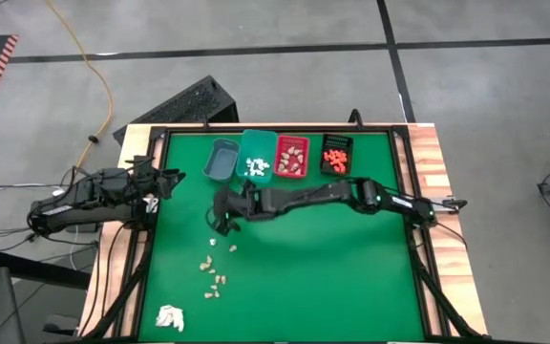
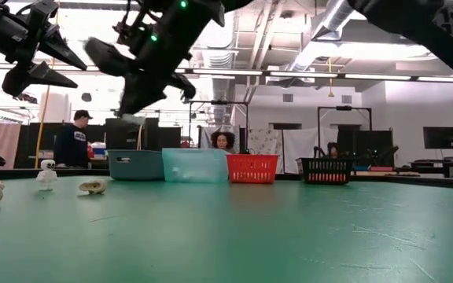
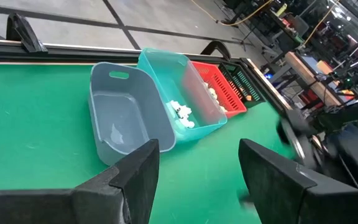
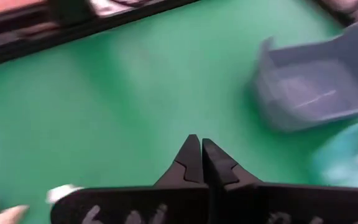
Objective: Sort Halloween decoration
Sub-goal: Put the white skeleton toy into the light blue bin
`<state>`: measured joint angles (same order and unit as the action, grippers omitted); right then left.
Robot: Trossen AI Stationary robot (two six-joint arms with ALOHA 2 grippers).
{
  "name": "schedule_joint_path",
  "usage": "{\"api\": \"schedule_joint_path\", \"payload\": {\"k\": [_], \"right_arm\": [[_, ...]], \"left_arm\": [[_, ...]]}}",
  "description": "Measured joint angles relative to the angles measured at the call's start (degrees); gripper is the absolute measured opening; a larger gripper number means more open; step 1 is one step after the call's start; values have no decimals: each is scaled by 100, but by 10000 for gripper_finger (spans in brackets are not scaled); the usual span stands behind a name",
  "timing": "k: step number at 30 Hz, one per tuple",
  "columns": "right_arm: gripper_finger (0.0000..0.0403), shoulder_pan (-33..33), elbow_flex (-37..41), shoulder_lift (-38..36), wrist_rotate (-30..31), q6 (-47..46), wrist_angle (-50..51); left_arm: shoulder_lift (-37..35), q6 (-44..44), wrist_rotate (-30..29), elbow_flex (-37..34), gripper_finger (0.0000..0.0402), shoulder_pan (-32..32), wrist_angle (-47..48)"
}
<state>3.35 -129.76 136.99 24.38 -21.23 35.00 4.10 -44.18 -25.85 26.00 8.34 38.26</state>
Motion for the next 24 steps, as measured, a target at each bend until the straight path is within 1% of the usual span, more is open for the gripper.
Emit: {"api": "schedule_joint_path", "payload": {"k": [5,9,11,12,15,19,22,24], "right_arm": [[0,-585,-244,-72,-22,542,527],[0,-1097,-261,-245,-127,639,867],[0,-1326,-252,-260,-253,727,805],[0,-1444,-243,-260,-368,762,844],[0,-1767,-222,-241,-956,750,885],[0,-2024,-5,-259,-1429,629,890],[0,-2035,12,-227,-2249,900,832],[0,-1888,10,-313,-2603,1251,698]], "left_arm": [[0,-13,0,0,210,-1,0],[0,-17,-2,0,210,0,2],[0,-17,2,0,210,-1,3],[0,-19,-1,0,210,-2,7],[0,-24,2,0,210,0,9],[0,-26,71,0,210,-1,7],[0,-2,152,0,210,-1,9],[0,3,153,0,210,0,8]]}}
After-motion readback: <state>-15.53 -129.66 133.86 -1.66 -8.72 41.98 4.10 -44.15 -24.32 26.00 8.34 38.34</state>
